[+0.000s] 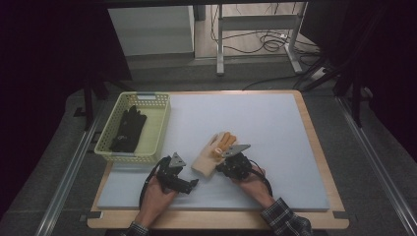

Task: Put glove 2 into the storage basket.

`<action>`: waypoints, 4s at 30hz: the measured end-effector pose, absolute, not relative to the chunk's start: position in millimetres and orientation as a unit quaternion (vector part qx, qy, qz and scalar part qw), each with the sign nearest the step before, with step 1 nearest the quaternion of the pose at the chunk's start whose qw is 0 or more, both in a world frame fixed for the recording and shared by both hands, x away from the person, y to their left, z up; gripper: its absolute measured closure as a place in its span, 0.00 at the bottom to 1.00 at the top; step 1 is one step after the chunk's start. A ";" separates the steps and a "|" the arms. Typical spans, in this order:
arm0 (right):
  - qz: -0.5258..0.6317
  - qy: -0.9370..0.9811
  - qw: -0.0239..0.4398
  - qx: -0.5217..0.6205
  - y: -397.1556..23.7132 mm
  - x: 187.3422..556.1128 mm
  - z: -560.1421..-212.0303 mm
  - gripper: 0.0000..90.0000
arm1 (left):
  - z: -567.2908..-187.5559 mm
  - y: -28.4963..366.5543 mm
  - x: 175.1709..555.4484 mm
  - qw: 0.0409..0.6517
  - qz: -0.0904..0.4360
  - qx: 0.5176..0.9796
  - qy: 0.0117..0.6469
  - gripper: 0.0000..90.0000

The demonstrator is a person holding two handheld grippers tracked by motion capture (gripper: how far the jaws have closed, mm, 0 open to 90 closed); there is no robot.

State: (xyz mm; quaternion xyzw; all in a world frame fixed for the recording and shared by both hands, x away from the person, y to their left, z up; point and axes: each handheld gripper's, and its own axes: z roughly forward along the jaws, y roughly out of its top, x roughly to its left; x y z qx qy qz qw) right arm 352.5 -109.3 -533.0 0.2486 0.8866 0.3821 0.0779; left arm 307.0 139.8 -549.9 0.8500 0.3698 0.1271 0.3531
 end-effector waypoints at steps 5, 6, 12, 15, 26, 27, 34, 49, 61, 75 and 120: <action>0.384 0.886 0.080 0.246 -101.6 356.1 -534.0 0.97 | -549.9 139.8 307.0 0.353 0.127 0.850 0.370 0.01; 0.383 0.887 0.080 0.246 -101.4 356.3 -533.8 0.96 | -549.9 139.9 307.2 0.353 0.128 0.851 0.369 0.01; 0.375 0.891 0.094 0.239 -107.1 352.0 -527.6 0.83 | -549.9 139.9 307.1 0.353 0.128 0.850 0.369 0.01; 0.371 0.890 0.110 0.241 -114.3 350.9 -524.4 0.73 | -549.9 139.9 307.2 0.353 0.128 0.850 0.368 0.01; 0.382 0.866 0.143 0.289 -164.0 358.3 -517.7 0.26 | -549.9 139.8 307.0 0.353 0.127 0.850 0.370 0.01; 0.382 0.864 0.143 0.294 -169.9 359.2 -518.0 0.22 | -549.9 139.9 307.2 0.353 0.128 0.851 0.368 0.01; 0.358 0.865 0.159 0.315 -195.3 359.2 -524.3 0.06 | -549.9 139.9 307.2 0.353 0.128 0.850 0.368 0.01; 0.335 0.864 0.161 0.340 -213.7 358.0 -533.9 0.02 | -549.5 139.6 307.3 0.348 0.128 0.853 0.367 0.01; 0.337 0.862 0.168 0.339 -213.3 356.5 -534.7 0.02 | -548.8 138.5 307.0 0.348 0.128 0.851 0.372 0.01; 0.338 0.862 0.176 0.335 -212.7 354.9 -534.7 0.02 | -524.9 121.6 317.2 0.355 0.094 0.854 0.367 0.00; 0.339 0.862 0.185 0.329 -212.1 352.8 -534.7 0.03 | -507.8 57.7 390.5 0.262 0.043 0.896 0.357 0.69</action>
